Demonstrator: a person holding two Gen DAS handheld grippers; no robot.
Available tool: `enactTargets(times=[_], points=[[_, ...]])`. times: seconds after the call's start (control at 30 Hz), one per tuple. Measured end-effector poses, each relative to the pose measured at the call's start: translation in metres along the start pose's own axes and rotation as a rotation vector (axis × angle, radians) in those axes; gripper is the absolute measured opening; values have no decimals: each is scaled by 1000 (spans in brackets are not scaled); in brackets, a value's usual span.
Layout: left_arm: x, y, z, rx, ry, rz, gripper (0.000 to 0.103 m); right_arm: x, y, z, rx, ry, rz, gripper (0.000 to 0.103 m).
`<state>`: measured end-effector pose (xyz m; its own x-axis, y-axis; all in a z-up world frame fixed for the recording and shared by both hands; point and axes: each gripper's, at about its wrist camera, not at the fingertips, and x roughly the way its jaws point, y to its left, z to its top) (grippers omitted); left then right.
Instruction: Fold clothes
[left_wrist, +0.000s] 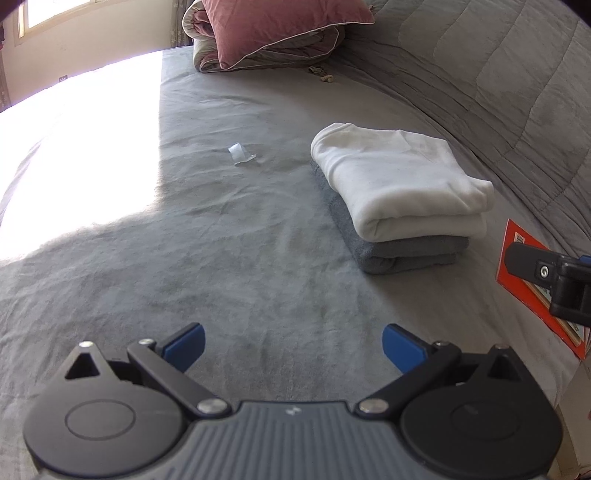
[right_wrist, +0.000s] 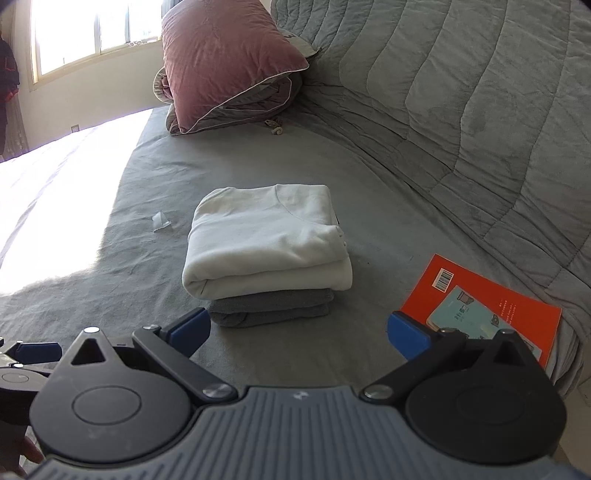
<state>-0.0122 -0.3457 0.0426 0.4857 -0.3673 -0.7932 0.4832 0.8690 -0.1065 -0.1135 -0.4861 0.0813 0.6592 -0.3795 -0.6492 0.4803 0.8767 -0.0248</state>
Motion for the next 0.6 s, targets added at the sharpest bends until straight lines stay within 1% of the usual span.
enactTargets(times=[0.6], points=[[-1, -5, -3, 25, 3, -4, 102, 1, -4, 0, 13, 9, -2, 103]])
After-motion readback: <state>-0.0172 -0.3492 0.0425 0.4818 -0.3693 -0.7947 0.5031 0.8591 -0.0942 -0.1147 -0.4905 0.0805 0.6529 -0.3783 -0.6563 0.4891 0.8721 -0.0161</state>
